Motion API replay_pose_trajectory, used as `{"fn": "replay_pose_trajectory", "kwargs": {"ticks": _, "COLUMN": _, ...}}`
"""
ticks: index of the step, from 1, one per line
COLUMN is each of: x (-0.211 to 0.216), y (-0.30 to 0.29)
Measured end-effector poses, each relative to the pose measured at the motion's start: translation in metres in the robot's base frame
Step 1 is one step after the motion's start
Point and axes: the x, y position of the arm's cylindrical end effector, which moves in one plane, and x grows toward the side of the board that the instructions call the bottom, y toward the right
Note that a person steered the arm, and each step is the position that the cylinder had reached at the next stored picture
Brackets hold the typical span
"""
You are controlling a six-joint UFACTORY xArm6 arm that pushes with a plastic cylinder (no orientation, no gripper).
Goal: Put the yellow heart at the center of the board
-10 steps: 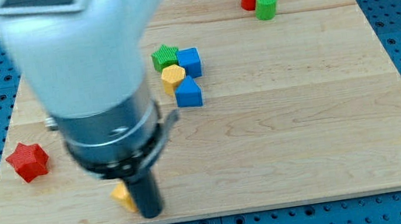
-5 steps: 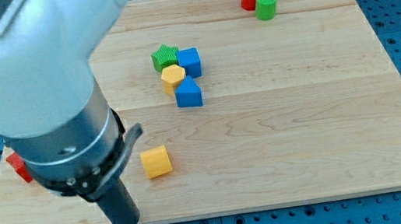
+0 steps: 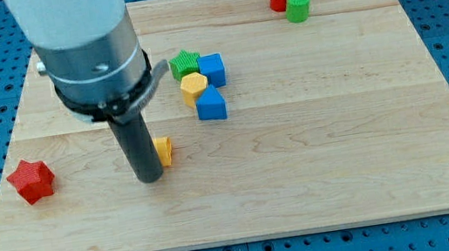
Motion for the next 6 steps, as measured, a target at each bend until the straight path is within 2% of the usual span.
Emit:
{"fn": "replay_pose_trajectory", "kwargs": {"ticks": 1, "x": -0.03, "y": 0.028}}
{"fn": "replay_pose_trajectory", "kwargs": {"ticks": 2, "x": -0.088, "y": 0.032}}
{"fn": "replay_pose_trajectory", "kwargs": {"ticks": 3, "x": -0.105, "y": 0.048}}
{"fn": "replay_pose_trajectory", "kwargs": {"ticks": 4, "x": -0.038, "y": 0.047}}
{"fn": "replay_pose_trajectory", "kwargs": {"ticks": 5, "x": -0.011, "y": 0.008}}
{"fn": "replay_pose_trajectory", "kwargs": {"ticks": 6, "x": -0.045, "y": -0.048}}
